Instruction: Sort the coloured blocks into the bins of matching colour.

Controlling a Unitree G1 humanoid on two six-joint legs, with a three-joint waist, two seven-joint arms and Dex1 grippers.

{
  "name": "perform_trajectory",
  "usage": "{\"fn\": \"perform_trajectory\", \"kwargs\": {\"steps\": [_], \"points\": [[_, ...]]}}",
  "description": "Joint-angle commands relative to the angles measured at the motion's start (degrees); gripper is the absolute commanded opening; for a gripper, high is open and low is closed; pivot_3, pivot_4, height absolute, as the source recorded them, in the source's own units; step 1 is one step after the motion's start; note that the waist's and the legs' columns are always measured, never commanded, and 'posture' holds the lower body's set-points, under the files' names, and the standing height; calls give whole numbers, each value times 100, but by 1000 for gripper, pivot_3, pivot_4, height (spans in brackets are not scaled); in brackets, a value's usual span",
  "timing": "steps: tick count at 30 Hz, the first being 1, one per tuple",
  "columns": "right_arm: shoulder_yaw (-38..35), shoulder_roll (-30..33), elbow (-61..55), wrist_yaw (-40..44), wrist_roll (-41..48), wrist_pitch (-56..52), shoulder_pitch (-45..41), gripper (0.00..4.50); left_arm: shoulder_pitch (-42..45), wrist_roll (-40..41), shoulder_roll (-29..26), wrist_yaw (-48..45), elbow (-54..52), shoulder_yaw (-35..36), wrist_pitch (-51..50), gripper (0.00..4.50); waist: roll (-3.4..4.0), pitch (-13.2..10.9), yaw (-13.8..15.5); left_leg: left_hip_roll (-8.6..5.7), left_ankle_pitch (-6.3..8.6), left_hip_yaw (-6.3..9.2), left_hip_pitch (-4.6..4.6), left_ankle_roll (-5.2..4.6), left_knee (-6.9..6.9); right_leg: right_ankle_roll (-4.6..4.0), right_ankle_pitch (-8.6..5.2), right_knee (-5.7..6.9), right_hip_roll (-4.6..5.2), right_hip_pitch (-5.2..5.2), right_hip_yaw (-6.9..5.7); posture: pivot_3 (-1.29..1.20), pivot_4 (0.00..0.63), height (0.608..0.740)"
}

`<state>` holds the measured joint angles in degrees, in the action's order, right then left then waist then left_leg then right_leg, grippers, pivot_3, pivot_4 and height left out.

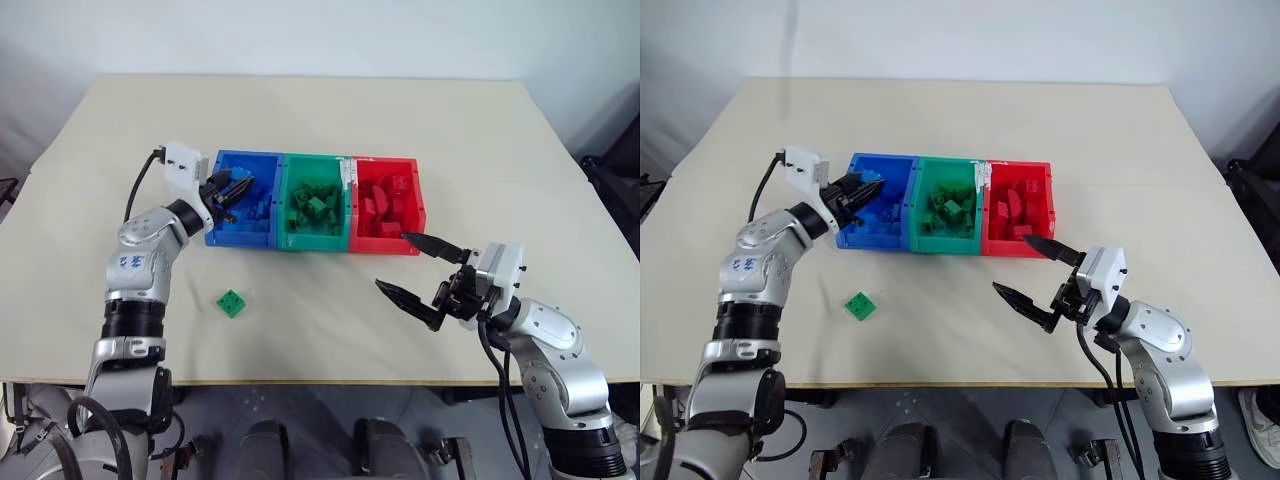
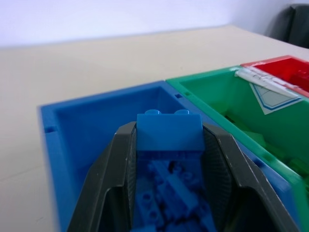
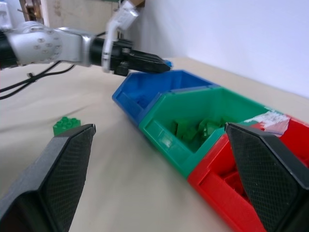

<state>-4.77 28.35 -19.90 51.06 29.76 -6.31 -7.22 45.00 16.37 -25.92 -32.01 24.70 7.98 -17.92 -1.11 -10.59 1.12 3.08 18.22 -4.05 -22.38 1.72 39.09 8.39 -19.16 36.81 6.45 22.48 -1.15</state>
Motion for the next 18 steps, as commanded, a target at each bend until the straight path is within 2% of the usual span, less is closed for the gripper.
{"fn": "perform_trajectory", "kwargs": {"steps": [1,5,6,11,15,18], "points": [[-33,61,-129,72,111,17,-39,4500,-11,-58,-128,-69,-184,53,129,3081,0,0,-23,0,0,0,0,0,-1,0,0,0,0,0,0,0,150,740],[-37,111,-148,217,232,-56,-48,4500,-371,-46,-390,-155,-596,171,53,4356,0,0,-82,3,0,0,0,0,-4,0,0,-2,0,2,-1,0,150,740],[-30,128,-131,261,234,-50,-46,4500,-492,37,-462,-214,-719,251,33,4472,0,0,-98,3,0,0,0,0,-4,0,0,-2,0,2,-1,0,150,740],[146,359,181,916,131,109,-105,4500,-1967,686,-1276,-1811,-1431,924,674,4472,0,0,-194,7,1,0,4,1,-11,-1,-1,-2,-1,1,3,0,150,740],[235,476,493,1326,112,222,-323,4500,-3062,1100,-1708,-2829,-1510,1549,1261,4472,0,0,-215,10,2,-2,7,2,-18,-6,-3,-6,-1,1,-1,0,150,740],[303,536,713,1622,99,275,-494,4500,-3757,1199,-2058,-3259,-1390,1980,1364,4472,-5,-3,-195,9,4,0,7,-1,-12,-6,-3,-18,4,-1,-3,0,150,740]]}}
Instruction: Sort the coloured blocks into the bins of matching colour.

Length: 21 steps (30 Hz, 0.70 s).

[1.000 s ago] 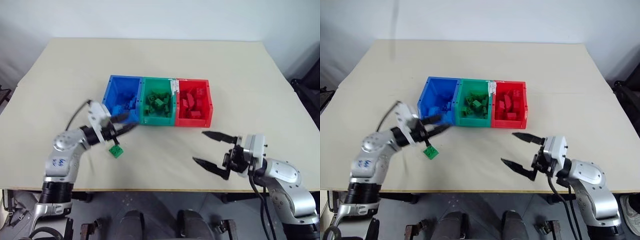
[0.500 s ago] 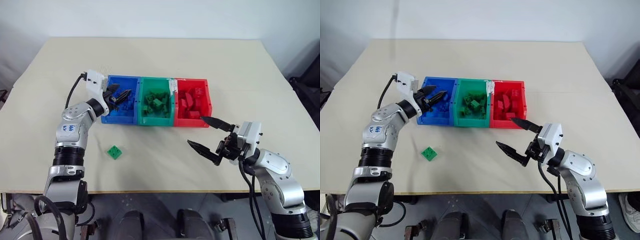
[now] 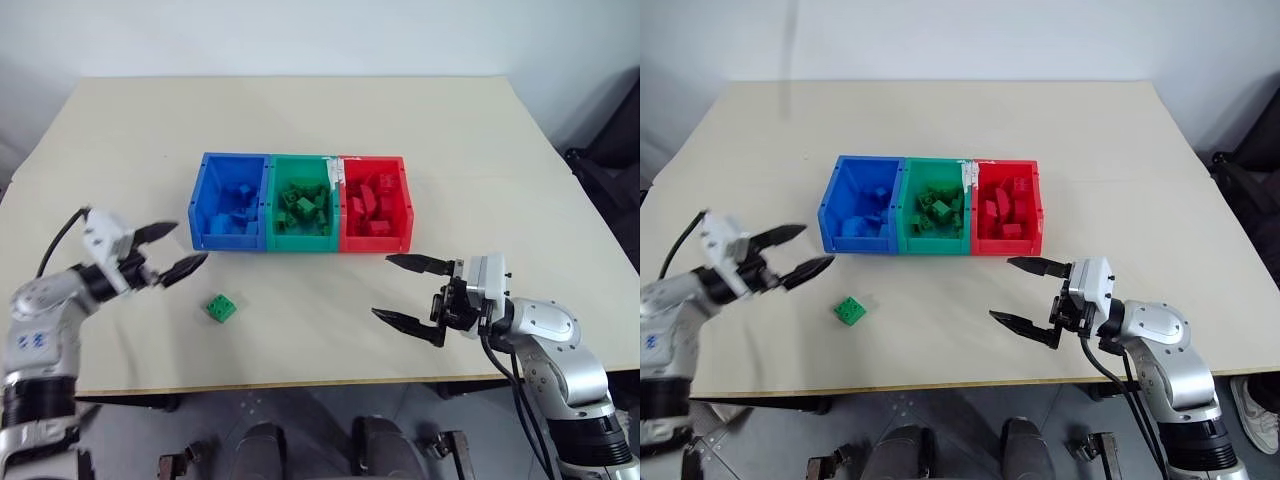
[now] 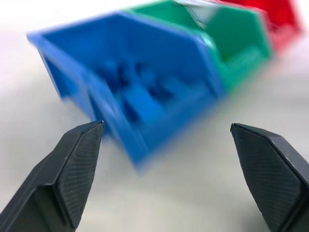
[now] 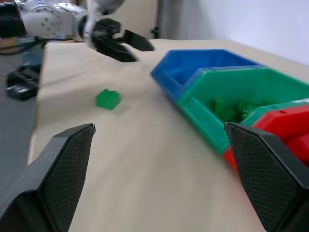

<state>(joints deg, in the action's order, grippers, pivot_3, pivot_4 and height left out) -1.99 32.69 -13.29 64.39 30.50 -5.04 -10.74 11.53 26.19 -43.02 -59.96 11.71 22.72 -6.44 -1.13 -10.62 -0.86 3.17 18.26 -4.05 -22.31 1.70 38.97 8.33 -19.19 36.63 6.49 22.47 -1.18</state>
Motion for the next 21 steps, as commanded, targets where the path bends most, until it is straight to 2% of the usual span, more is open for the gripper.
{"fn": "perform_trajectory", "kwargs": {"steps": [1,7,12,17,21], "points": [[56,114,114,375,15,160,-193,4500,-604,227,-462,-573,-22,620,237,4472,-2,-1,16,2,1,0,1,0,0,0,0,-12,0,-1,0,0,150,740],[410,151,326,882,-139,285,-387,4500,-1467,28,-812,-1137,319,973,923,4472,-2,-1,56,2,11,-4,3,-11,-2,-2,-1,-13,4,0,-1,0,150,740],[499,130,389,1013,-150,250,-453,4500,-1697,54,-810,-1011,66,998,887,4472,-2,-1,67,4,20,-4,3,-25,-1,-4,0,-12,5,0,-3,0,150,740],[358,269,409,1144,-91,244,-386,4500,-1953,-132,-640,-693,-1017,428,591,4472,-2,-1,63,5,22,-5,3,-24,-1,-5,1,-11,6,0,-2,0,150,740],[156,488,502,1395,-21,369,-269,4500,-1945,75,-498,112,-2336,-103,-655,4472,-2,-1,69,4,23,-4,2,-27,-1,-5,1,-11,8,-1,-1,0,150,740]]}}
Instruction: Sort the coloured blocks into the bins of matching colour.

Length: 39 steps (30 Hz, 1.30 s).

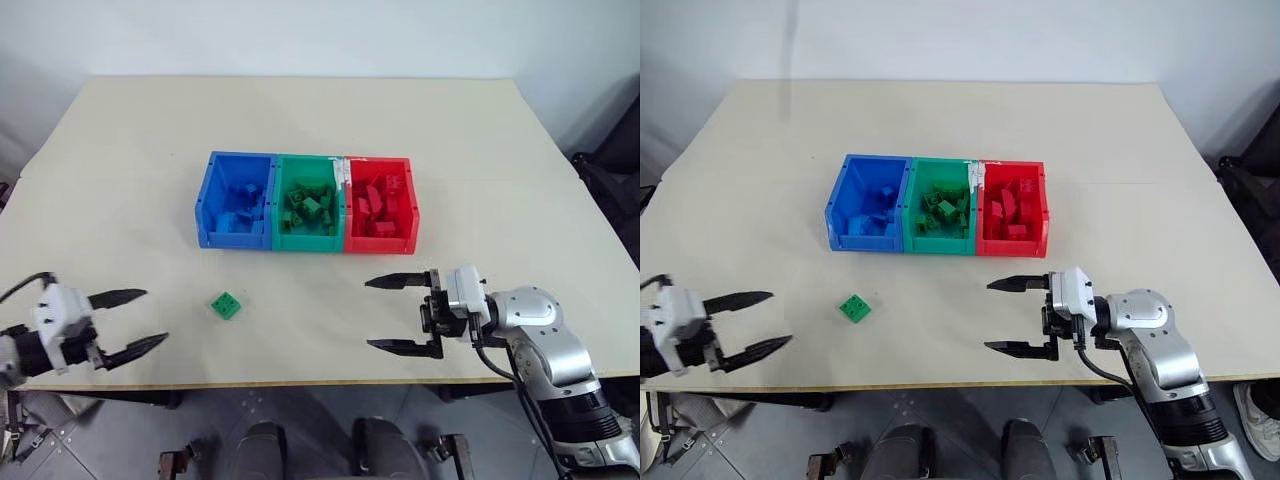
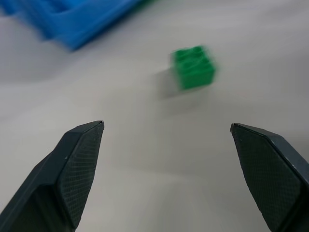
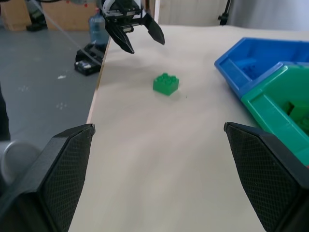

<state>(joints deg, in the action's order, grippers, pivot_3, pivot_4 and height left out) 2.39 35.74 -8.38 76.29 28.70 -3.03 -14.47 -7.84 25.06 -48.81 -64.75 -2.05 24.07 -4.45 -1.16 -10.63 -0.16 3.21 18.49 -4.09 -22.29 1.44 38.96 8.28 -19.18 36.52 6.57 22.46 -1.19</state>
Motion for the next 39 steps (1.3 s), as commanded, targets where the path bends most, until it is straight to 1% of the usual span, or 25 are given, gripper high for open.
{"fn": "perform_trajectory", "kwargs": {"steps": [1,3,4,6,7,9,12,16,19,25,27,31,33,36,39], "points": [[-319,240,30,260,148,204,136,4500,37,240,171,876,-1275,-323,-1152,4472,0,0,-7,0,1,0,1,-1,0,0,0,1,0,-1,1,0,150,740],[-388,322,66,267,110,253,190,4500,170,179,346,1413,-1747,-507,-1591,4472,0,0,-7,1,1,1,1,-2,-1,0,0,2,-1,-1,3,0,150,740],[-422,346,66,230,107,245,223,4500,291,88,444,1854,-1903,-596,-2017,4472,0,0,-6,2,1,1,2,0,-1,0,0,2,-2,-1,3,0,150,740],[-458,367,35,188,88,237,294,4500,519,51,646,2479,-2049,-701,-2631,4472,0,0,-13,1,-1,1,3,1,1,0,0,3,-2,-1,4,0,150,740],[-464,375,4,173,88,229,333,4500,574,17,683,2637,-2068,-743,-2825,4472,0,0,-20,2,-1,1,5,2,1,0,0,4,-4,-1,6,0,150,740],[-476,386,-74,132,115,183,408,4500,601,-37,687,2676,-2137,-900,-2939,4472,0,0,-30,5,-3,-1,9,7,1,0,0,6,-7,-1,8,0,150,740],[-488,415,-191,89,147,134,510,4500,594,-345,479,2751,-2086,-1202,-3156,4472,0,0,-18,2,-12,-4,8,21,-1,0,0,1,-5,0,9,0,150,740],[-511,441,-256,28,158,97,549,4500,661,-179,325,2544,-2118,-1368,-3520,4472,0,0,-7,2,-12,-4,8,21,0,0,0,-1,-5,-1,9,0,150,740],[-531,428,-297,-54,150,103,578,4500,719,-342,330,2681,-2066,-1496,-3643,3890,1,0,-3,2,-12,-4,9,22,0,-1,0,-1,-4,-1,10,0,150,740],[-562,404,-401,-196,137,142,739,4500,857,-319,446,2599,-1943,-1621,-3516,2009,1,0,9,-1,-11,-4,9,22,1,-1,0,-1,-2,-2,11,0,150,740],[-602,384,-450,-299,138,149,824,4500,911,-304,506,2487,-1845,-1641,-3250,1453,1,0,13,-2,-12,-3,9,22,1,-1,0,-1,-2,-3,11,0,150,740],[-841,247,-632,-796,178,95,1070,4500,1186,-230,649,2009,-1627,-1584,-2330,1456,0,0,22,-4,-12,-3,7,22,2,0,0,-2,-1,-3,9,0,150,740],[-1082,62,-759,-1265,251,26,1198,4500,1584,-130,829,1971,-1435,-1531,-2123,1456,0,0,36,-3,-12,-2,7,23,3,-1,0,-2,-3,-3,7,0,150,740],[-1476,-307,-940,-2079,288,-14,1395,4500,2627,-111,1212,2052,-1010,-1675,-2010,1456,0,0,93,-5,-17,1,5,29,9,0,0,2,-4,-5,5,0,150,740],[-1734,-513,-1133,-2634,221,-52,1650,4500,3690,-305,1612,2092,-327,-2001,-1919,1456,0,1,146,-11,-18,-1,6,30,13,5,3,6,-4,-6,8,0,150,740]]}}
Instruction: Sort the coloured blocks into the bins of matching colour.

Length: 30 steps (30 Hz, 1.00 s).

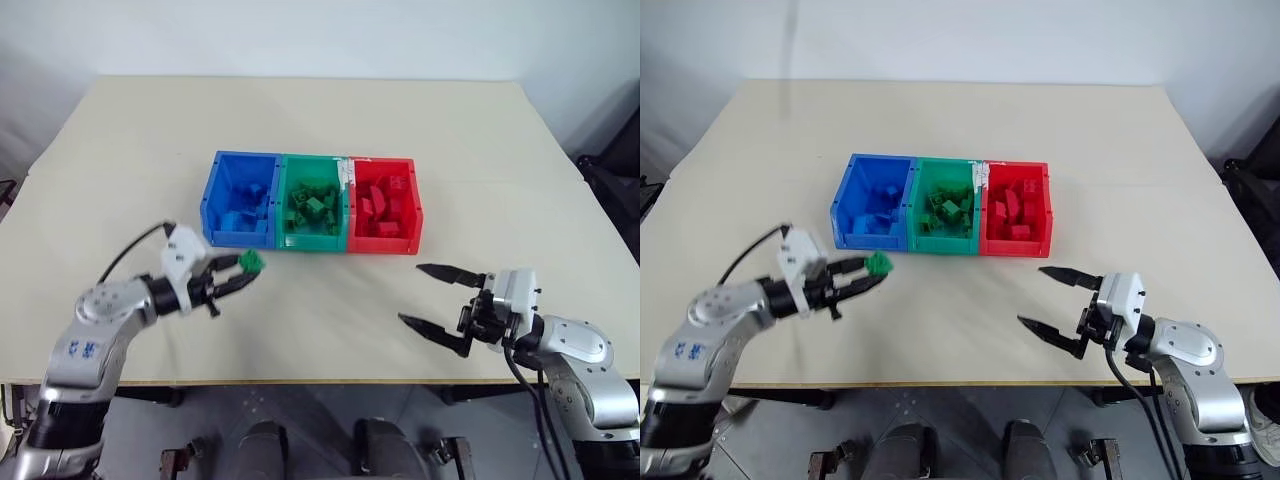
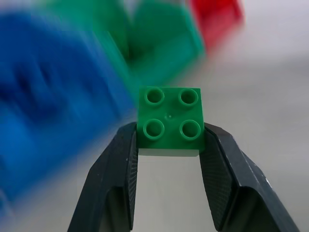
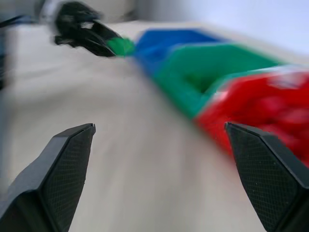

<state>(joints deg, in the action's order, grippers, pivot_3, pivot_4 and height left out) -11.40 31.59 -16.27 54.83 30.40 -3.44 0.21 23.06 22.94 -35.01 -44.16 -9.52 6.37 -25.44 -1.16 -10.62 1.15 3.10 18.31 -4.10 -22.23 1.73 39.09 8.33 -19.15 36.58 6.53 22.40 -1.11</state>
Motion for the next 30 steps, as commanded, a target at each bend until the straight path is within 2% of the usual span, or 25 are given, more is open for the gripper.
{"fn": "perform_trajectory", "kwargs": {"steps": [1,3,11,14,20,24,30], "points": [[-432,-142,-408,-637,30,-21,281,4500,967,-236,369,76,697,-408,196,1456,0,0,33,-2,0,0,0,0,0,1,0,0,1,0,1,0,150,740],[-560,-233,-504,-936,-45,13,444,4500,1612,-551,640,93,1370,-742,398,1456,-1,0,53,-8,0,2,-4,-1,0,2,1,-3,1,0,-1,0,150,740],[-798,-350,-872,-1571,-314,119,943,4500,3013,-1488,1301,135,3695,-1386,1336,1456,0,0,21,-12,1,-1,-7,-5,-4,14,6,-11,-4,7,6,0,150,740],[-774,-362,-1059,-1641,-160,-38,1065,4500,3137,-1633,1297,144,3976,-1370,1600,2473,0,0,14,-13,1,-1,-8,-5,-3,14,7,-20,-3,6,8,0,150,740],[-722,-242,-1173,-1572,-149,-46,1109,4500,2509,-973,998,-1021,3361,-933,2273,4371,0,0,-13,-13,1,-1,-7,-5,-4,14,7,-12,-3,6,9,0,150,740],[-707,-7,-1014,-1274,-22,-117,887,4500,1669,-639,210,-1463,2746,-398,2199,4371,1,-1,-128,-8,1,0,-7,-5,-8,14,7,-3,-7,8,10,0,150,740],[-472,401,-403,-567,-32,-120,326,4500,280,-150,-697,-1783,1872,494,2048,4371,1,-1,-107,-9,3,12,-6,-9,-5,14,7,-7,-2,-1,8,0,150,740]]}}
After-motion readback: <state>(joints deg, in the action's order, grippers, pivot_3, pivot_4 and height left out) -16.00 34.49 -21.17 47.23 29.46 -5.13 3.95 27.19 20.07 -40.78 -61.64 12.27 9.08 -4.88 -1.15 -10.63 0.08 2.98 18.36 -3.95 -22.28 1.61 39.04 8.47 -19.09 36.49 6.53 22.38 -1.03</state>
